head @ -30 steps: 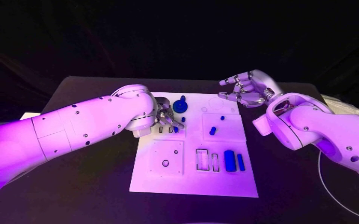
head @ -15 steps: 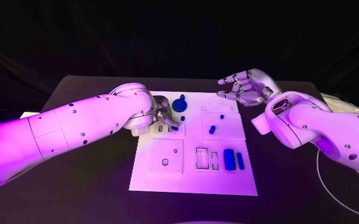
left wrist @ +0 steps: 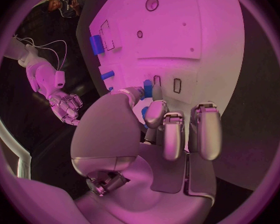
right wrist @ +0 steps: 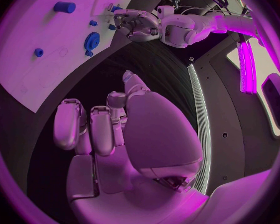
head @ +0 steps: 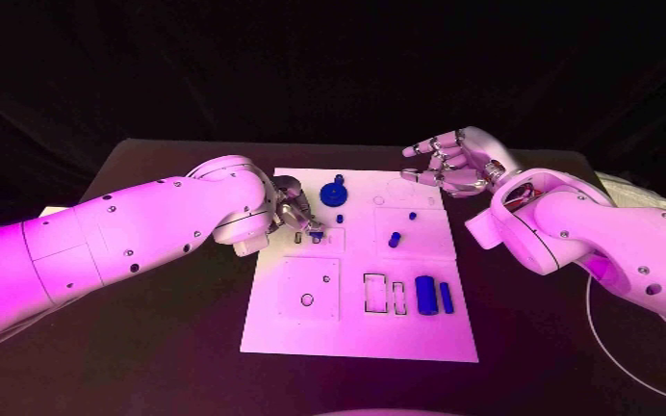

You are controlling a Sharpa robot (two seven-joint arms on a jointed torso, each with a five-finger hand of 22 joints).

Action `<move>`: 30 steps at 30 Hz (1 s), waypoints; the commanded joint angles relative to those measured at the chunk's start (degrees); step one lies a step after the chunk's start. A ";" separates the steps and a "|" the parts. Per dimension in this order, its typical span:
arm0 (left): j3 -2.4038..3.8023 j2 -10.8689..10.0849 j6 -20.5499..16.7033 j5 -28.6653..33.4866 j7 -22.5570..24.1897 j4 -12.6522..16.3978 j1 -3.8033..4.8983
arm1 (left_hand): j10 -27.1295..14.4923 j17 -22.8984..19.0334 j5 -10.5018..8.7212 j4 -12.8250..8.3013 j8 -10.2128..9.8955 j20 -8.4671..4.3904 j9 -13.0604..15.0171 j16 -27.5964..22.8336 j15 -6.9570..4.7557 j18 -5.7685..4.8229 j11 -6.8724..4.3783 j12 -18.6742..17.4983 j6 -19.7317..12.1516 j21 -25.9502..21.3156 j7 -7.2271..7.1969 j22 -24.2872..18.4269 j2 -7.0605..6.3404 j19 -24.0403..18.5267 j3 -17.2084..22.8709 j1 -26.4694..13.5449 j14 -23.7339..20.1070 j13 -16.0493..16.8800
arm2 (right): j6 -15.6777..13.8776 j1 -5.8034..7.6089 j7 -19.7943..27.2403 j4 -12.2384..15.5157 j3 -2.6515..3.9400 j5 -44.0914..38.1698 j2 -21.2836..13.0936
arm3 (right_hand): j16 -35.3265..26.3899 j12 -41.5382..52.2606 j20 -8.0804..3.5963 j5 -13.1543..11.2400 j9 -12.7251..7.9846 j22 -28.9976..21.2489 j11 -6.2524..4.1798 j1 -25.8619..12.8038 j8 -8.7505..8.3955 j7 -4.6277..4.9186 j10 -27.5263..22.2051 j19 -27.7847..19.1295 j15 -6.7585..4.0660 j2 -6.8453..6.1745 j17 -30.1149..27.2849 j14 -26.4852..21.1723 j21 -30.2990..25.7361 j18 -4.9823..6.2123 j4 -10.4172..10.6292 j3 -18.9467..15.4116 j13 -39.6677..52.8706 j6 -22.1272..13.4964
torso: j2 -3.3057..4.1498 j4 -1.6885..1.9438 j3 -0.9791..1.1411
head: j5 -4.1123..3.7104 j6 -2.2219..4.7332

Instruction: Assemble the parts on the task board

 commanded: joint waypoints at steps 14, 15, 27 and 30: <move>-0.21 -0.62 -5.94 -2.36 1.38 1.31 -0.36 | 0.68 15.07 0.17 -10.80 -0.15 0.14 0.29 0.18 0.18 -0.78 -0.10 0.11 0.39 0.33 0.01 5.25 -0.74 0.72 10.92 -0.78 5.86 0.24 | 0.86 -0.16 0.63 -0.08 0.00 0.36 0.13 | -0.24 0.38 -0.18 -0.06 -0.02 -0.06 0.04 -0.81 0.26 0.12 0.23 -0.21 -0.37 0.19 -0.03 2.66 -0.24 0.43 0.58 -0.05 -0.07 0.46 | 0.06 -0.13 -0.01 | 0.50 -0.26; -0.23 -0.58 -5.78 -2.62 1.26 1.28 -0.38 | 0.72 15.07 0.17 -10.88 -0.16 0.14 0.30 0.18 0.18 -0.79 -0.10 0.14 0.43 0.35 0.01 5.28 -0.76 0.74 11.00 -0.80 5.86 0.28 | 0.87 -0.16 0.64 -0.08 0.00 0.38 0.13 | -0.24 0.38 -0.18 -0.06 -0.02 -0.06 0.04 -0.81 0.26 0.12 0.23 -0.21 -0.37 0.19 -0.03 2.66 -0.24 0.43 0.58 -0.05 -0.07 0.46 | 0.06 -0.13 -0.01 | 0.50 -0.27; -0.66 -0.24 -1.23 -6.62 0.05 0.70 -0.62 | 0.79 15.07 0.16 -11.24 -0.23 0.15 0.34 0.18 0.19 -0.81 -0.08 0.10 0.57 0.39 0.05 5.36 -0.84 0.78 11.35 -0.90 5.86 0.24 | 1.05 -0.16 0.83 -0.04 0.00 0.71 0.23 | -0.29 0.38 -0.19 -0.03 -0.02 -0.08 0.05 -0.93 0.26 0.13 0.21 -0.21 -0.37 0.21 -0.09 2.65 -0.26 0.43 0.66 -0.09 -0.11 0.46 | 0.07 -0.03 -0.01 | 0.70 -0.50; -0.70 -0.18 -0.49 -6.89 -0.10 0.55 -0.65 | 0.80 15.07 0.16 -11.32 -0.25 0.15 0.35 0.18 0.19 -0.81 -0.08 0.09 0.59 0.41 0.06 5.38 -0.87 0.80 11.42 -0.92 5.86 0.23 | 1.03 -0.16 1.00 0.02 0.00 0.86 0.26 | -0.28 0.39 -0.19 0.02 -0.03 -0.09 0.05 -1.01 0.25 0.13 0.21 -0.22 -0.36 0.25 -0.06 2.66 -0.27 0.43 0.71 -0.10 -0.13 0.46 | 0.06 0.00 0.03 | 0.79 -0.56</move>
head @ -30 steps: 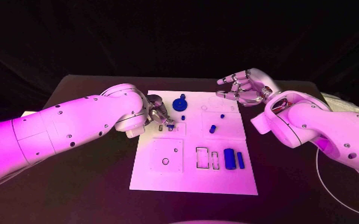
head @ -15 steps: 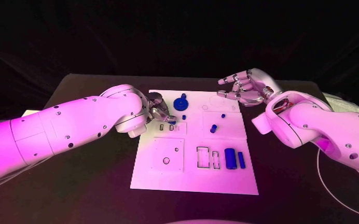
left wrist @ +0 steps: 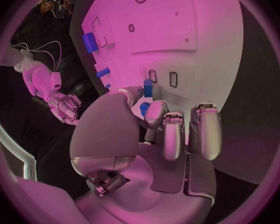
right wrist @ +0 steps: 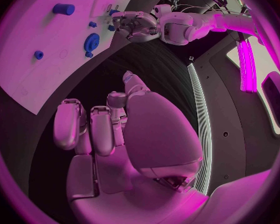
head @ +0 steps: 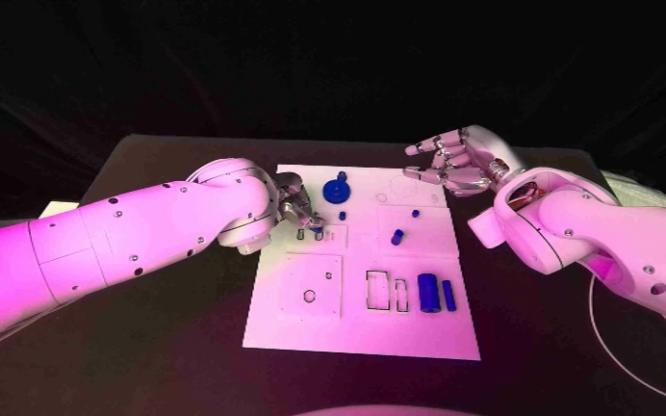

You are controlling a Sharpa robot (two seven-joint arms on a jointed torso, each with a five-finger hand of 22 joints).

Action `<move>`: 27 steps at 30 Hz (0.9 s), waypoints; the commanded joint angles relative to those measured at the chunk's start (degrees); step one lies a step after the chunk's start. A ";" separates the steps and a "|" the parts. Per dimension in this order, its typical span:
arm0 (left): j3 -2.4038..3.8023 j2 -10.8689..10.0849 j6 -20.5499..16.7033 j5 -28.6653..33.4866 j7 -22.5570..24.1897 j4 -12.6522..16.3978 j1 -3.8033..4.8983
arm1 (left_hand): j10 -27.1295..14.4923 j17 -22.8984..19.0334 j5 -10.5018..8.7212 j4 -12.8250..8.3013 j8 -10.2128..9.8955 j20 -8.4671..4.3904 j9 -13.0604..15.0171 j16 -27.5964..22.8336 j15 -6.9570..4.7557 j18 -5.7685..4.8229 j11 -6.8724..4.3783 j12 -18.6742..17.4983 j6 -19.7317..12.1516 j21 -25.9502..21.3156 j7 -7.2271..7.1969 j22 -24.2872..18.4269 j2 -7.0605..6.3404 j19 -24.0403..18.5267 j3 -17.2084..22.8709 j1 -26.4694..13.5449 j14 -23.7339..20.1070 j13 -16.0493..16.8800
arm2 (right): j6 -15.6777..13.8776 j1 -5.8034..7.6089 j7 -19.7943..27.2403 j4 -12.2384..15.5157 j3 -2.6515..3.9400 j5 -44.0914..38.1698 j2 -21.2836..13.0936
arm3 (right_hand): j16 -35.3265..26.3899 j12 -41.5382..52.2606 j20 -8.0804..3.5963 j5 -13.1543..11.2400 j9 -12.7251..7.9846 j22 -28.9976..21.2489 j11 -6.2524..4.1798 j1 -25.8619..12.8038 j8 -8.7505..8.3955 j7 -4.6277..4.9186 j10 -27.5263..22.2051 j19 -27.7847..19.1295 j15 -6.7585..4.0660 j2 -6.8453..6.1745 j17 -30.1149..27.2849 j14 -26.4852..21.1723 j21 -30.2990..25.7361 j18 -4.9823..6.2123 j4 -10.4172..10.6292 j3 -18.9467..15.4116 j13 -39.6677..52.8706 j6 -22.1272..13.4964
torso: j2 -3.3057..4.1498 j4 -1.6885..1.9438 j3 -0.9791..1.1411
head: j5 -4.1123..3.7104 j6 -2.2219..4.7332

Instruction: Assemble the parts on the task board

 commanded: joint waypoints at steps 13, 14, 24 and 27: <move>-0.13 0.35 5.56 -1.23 -0.73 -0.53 -0.17 | 0.51 15.09 0.19 -10.32 -0.27 0.17 0.11 0.18 0.21 -0.79 -0.03 0.17 0.38 0.12 0.01 5.25 0.10 0.75 10.48 -0.21 5.83 0.08 | 0.68 -0.06 1.42 0.20 0.00 1.03 0.05 | -0.32 0.49 -0.20 0.17 -0.05 -0.10 0.04 -1.11 0.22 0.13 0.22 -0.19 -0.37 0.28 -0.08 2.67 -0.31 0.43 0.65 -0.10 -0.09 0.46 | 0.01 -0.07 -0.01 | 0.48 -0.16; -0.14 0.40 5.54 -1.18 -0.72 -0.59 -0.19 | 0.51 15.09 0.17 -10.33 -0.28 0.17 0.12 0.18 0.23 -0.78 -0.02 0.14 0.41 0.09 0.01 5.21 0.09 0.72 10.50 -0.32 5.83 0.05 | 0.67 -0.06 1.46 0.22 0.00 1.05 0.05 | -0.32 0.50 -0.20 0.18 -0.06 -0.10 0.04 -1.14 0.22 0.13 0.22 -0.18 -0.37 0.30 -0.07 2.68 -0.31 0.43 0.68 -0.10 -0.09 0.46 | 0.02 -0.06 -0.01 | 0.50 -0.14; -0.30 1.08 3.66 -0.77 -0.55 -1.41 -0.58 | 0.46 15.09 0.14 -10.32 -0.31 0.19 0.14 0.18 0.25 -0.76 -0.02 -0.03 0.47 0.04 0.00 5.14 0.11 0.69 10.55 -0.55 5.83 -0.15 | 0.69 -0.06 1.62 0.35 0.00 1.11 0.09 | -0.31 0.52 -0.20 0.24 -0.06 -0.08 0.04 -1.22 0.22 0.14 0.22 -0.16 -0.37 0.38 -0.05 2.69 -0.31 0.42 0.74 -0.10 -0.10 0.47 | 0.02 -0.07 -0.05 | 0.45 -0.14; -0.32 1.11 3.20 -0.68 -0.50 -1.41 -0.65 | 0.43 15.09 0.14 -10.32 -0.31 0.19 0.14 0.18 0.25 -0.76 -0.02 -0.08 0.47 0.05 0.00 5.15 0.12 0.69 10.55 -0.57 5.83 -0.21 | 0.72 -0.06 1.63 0.35 0.00 1.13 0.09 | -0.31 0.52 -0.20 0.24 -0.06 -0.08 0.04 -1.22 0.22 0.14 0.22 -0.16 -0.37 0.38 -0.05 2.69 -0.31 0.42 0.74 -0.10 -0.10 0.47 | 0.01 -0.09 -0.02 | 0.41 -0.15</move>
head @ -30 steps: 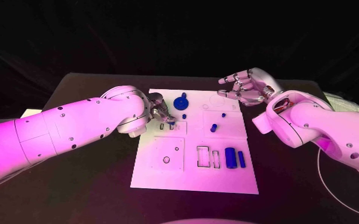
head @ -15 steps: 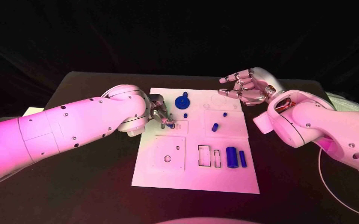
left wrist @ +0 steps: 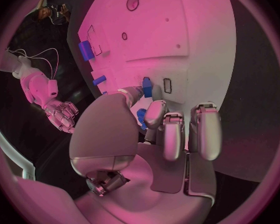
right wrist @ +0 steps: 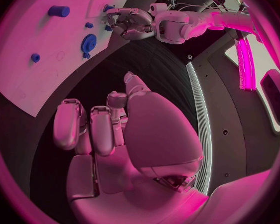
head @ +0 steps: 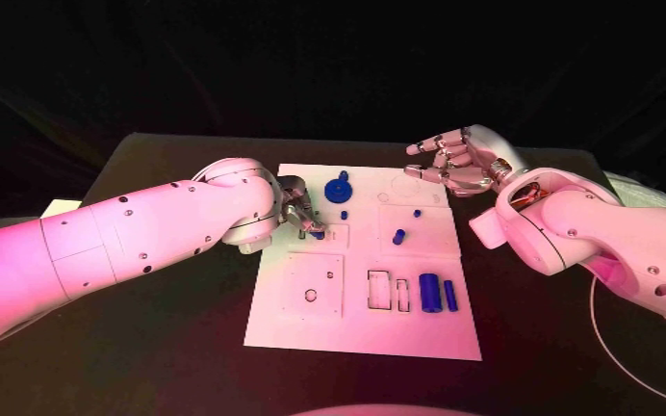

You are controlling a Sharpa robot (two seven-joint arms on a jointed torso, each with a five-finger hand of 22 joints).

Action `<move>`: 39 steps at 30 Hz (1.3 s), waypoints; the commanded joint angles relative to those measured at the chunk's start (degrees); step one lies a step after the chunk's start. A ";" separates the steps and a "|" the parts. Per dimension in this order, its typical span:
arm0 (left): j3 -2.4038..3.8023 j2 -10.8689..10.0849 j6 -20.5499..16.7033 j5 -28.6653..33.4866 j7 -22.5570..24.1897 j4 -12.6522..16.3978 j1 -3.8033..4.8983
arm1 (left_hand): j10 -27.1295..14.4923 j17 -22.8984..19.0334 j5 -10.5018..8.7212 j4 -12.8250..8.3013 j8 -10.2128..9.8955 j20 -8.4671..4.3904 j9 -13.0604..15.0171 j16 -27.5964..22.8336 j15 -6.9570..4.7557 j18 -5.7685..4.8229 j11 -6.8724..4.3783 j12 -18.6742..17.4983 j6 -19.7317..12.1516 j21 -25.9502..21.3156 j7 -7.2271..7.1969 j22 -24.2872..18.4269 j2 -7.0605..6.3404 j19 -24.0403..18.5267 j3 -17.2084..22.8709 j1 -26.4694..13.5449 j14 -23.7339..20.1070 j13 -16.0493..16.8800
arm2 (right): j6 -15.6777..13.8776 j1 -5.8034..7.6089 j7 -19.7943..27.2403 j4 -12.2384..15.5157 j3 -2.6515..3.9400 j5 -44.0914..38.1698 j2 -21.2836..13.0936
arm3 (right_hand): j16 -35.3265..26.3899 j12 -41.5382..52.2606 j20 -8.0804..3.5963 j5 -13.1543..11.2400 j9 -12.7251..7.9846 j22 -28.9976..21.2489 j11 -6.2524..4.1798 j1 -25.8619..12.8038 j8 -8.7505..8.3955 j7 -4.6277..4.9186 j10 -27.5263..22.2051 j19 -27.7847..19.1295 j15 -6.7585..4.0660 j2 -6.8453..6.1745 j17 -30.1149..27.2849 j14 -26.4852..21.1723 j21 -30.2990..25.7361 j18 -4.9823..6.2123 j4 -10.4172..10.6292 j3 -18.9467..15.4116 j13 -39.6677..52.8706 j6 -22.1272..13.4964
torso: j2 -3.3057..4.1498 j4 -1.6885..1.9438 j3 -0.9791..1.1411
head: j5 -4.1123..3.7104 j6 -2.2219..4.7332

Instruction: Assemble the parts on the task board

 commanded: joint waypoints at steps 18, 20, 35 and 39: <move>-0.26 -0.20 0.14 0.23 -0.03 0.82 -0.46 | 0.34 15.10 0.37 -9.52 -0.29 0.20 0.02 0.18 0.25 -0.80 0.09 -0.09 0.43 0.13 -0.14 5.31 0.66 0.77 9.78 -0.13 5.82 -0.05 | 1.19 -0.06 0.82 -0.10 0.01 0.09 0.22 | -0.35 0.28 -0.21 0.29 -0.06 -0.07 -0.01 -0.55 0.22 -0.08 0.15 -0.19 -0.37 0.13 -0.10 2.68 -0.35 0.43 0.32 0.04 -0.08 0.26 | 0.04 0.04 -0.05 | 0.05 -0.26; -0.27 -0.24 0.73 0.21 -0.08 0.90 -0.47 | 0.36 15.10 0.37 -9.56 -0.30 0.20 0.02 0.18 0.26 -0.80 0.08 -0.07 0.43 0.13 -0.15 5.30 0.63 0.76 9.78 -0.15 5.82 -0.03 | 1.26 -0.07 0.82 -0.13 0.01 0.09 0.25 | -0.35 0.28 -0.21 0.29 -0.06 -0.07 -0.01 -0.55 0.22 -0.08 0.15 -0.19 -0.37 0.13 -0.10 2.68 -0.35 0.43 0.32 0.04 -0.08 0.26 | 0.01 0.00 -0.04 | 0.07 -0.31; -0.23 -0.02 0.83 0.07 -0.30 0.72 -0.47 | 1.87 15.10 -0.07 -8.80 -1.23 -0.42 -0.24 0.18 -0.55 -0.87 -0.95 1.10 3.51 0.23 -1.63 5.74 0.59 1.03 3.74 -5.53 5.82 1.45 | 1.75 -0.13 0.76 -0.17 0.00 0.17 0.16 | -0.65 0.01 -0.21 0.35 -0.08 -0.36 -0.01 -0.73 0.19 -0.07 -0.03 -0.37 -0.37 0.14 -0.50 2.60 -0.53 0.49 0.43 -0.02 -0.38 0.23 | 0.03 0.00 0.01 | -0.02 -0.43; -0.22 0.23 0.69 0.03 -0.34 0.53 -0.46 | 2.00 15.10 -0.08 -8.64 -1.35 -0.50 -0.26 0.18 -0.59 -0.89 -1.01 1.29 3.76 0.25 -1.67 5.81 0.78 1.07 2.89 -5.91 5.82 1.71 | 1.82 -0.13 0.73 -0.16 0.00 0.19 0.14 | -0.75 -0.10 -0.21 0.38 -0.09 -0.50 0.00 -0.80 0.17 -0.07 -0.11 -0.46 -0.36 0.15 -0.62 2.57 -0.61 0.52 0.47 -0.04 -0.49 0.21 | 0.05 -0.05 0.04 | -0.02 -0.48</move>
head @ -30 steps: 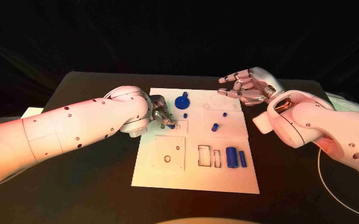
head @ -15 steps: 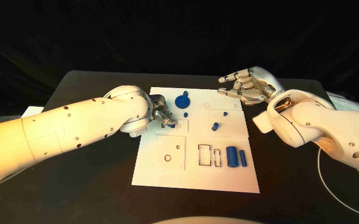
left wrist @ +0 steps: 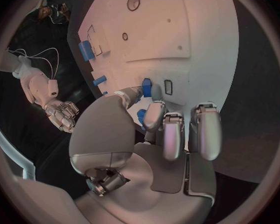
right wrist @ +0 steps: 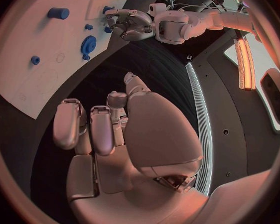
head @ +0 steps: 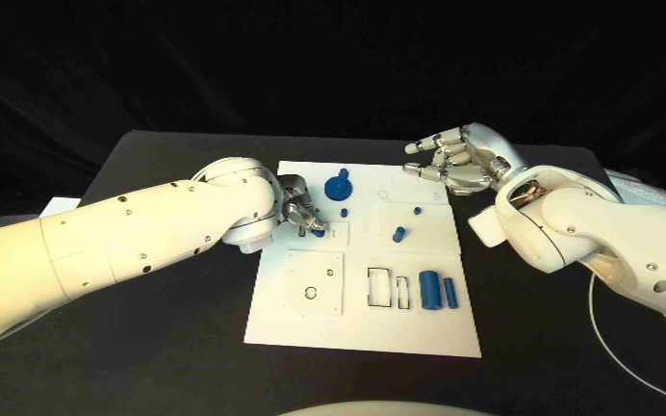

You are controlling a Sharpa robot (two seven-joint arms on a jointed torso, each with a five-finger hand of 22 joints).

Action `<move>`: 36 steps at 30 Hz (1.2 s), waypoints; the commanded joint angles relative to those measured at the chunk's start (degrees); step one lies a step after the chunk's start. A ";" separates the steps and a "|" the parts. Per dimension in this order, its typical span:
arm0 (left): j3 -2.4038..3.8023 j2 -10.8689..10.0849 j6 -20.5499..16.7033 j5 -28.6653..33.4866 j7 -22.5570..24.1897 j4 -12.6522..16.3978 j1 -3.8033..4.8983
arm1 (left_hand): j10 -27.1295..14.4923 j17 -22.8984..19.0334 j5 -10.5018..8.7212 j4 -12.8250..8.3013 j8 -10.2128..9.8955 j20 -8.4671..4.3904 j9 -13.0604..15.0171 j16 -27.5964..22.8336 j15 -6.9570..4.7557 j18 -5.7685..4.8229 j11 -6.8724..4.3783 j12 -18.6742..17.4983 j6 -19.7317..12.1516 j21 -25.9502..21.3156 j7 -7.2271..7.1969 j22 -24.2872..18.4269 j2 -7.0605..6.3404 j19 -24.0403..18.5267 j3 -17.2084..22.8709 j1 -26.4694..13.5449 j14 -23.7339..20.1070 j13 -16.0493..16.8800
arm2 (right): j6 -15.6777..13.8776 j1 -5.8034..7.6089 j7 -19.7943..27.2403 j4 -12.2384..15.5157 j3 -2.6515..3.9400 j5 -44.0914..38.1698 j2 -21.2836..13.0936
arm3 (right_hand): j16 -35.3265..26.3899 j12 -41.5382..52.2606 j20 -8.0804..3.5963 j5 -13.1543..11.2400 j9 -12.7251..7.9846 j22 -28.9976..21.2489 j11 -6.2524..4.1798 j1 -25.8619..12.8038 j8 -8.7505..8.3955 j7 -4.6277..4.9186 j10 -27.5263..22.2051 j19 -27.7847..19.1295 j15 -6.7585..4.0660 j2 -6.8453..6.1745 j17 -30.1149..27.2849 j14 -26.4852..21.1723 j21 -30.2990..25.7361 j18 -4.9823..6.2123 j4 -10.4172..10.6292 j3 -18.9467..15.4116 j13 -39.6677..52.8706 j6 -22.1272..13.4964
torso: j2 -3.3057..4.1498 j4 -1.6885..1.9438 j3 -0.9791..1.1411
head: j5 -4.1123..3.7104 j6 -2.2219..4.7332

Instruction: Assemble the parts on the task board

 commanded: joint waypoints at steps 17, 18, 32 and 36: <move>-0.10 0.74 2.34 -0.25 -0.15 -0.06 -0.23 | 1.16 15.07 -0.21 -0.80 -0.88 -0.77 -0.11 0.18 -0.64 -1.09 -0.49 1.18 3.60 0.68 -1.88 6.68 0.04 1.58 -4.91 -2.70 6.03 1.52 | 0.93 -0.10 0.70 -0.09 0.00 -0.03 0.01 | -0.62 -0.48 0.00 0.57 -0.11 -0.61 -0.02 -0.55 0.14 -0.07 -0.41 -0.62 -0.37 -0.06 -0.60 2.43 -0.73 0.66 0.31 0.13 -0.43 0.19 | 0.01 0.00 0.00 | -0.18 -0.47; -0.09 0.75 2.44 -0.29 -0.15 -0.07 -0.23 | 1.19 15.07 -0.20 -0.71 -0.91 -0.78 -0.12 0.18 -0.65 -1.09 -0.50 1.22 3.67 0.69 -1.89 6.70 0.07 1.59 -5.16 -2.77 6.03 1.57 | 0.92 -0.10 0.71 -0.10 0.00 -0.02 -0.01 | -0.62 -0.48 0.00 0.57 -0.11 -0.61 -0.02 -0.55 0.14 -0.07 -0.41 -0.62 -0.37 -0.06 -0.60 2.43 -0.73 0.66 0.31 0.13 -0.43 0.19 | -0.02 0.02 0.00 | -0.19 -0.51; -0.02 0.96 2.46 -0.45 -0.21 -0.72 -0.22 | 1.70 15.07 -0.12 1.49 -1.36 -0.89 -0.06 0.18 -0.76 -1.22 -0.63 1.65 4.55 0.98 -2.04 7.28 1.43 1.92 -8.60 -4.37 6.03 2.25 | 0.86 -0.13 0.74 -0.07 0.00 -0.01 -0.08 | -0.62 -0.48 0.00 0.57 -0.11 -0.61 -0.02 -0.55 0.14 -0.07 -0.41 -0.62 -0.37 -0.06 -0.60 2.43 -0.73 0.66 0.31 0.13 -0.43 0.19 | -0.02 0.04 -0.01 | -0.17 -0.61; 0.00 1.04 2.11 -0.45 -0.20 -1.01 -0.22 | 1.76 15.07 -0.15 2.21 -1.46 -0.90 0.01 0.18 -0.78 -1.23 -0.63 1.68 4.67 0.99 -2.02 7.32 1.70 1.95 -9.61 -4.90 6.03 2.33 | 0.83 -0.13 0.74 -0.09 0.00 -0.01 -0.07 | -0.69 -0.56 0.00 0.68 -0.12 -0.74 -0.03 -0.48 0.12 -0.08 -0.50 -0.70 -0.38 -0.06 -0.66 2.41 -0.82 0.69 0.26 0.16 -0.53 0.18 | -0.02 0.03 -0.03 | -0.22 -0.57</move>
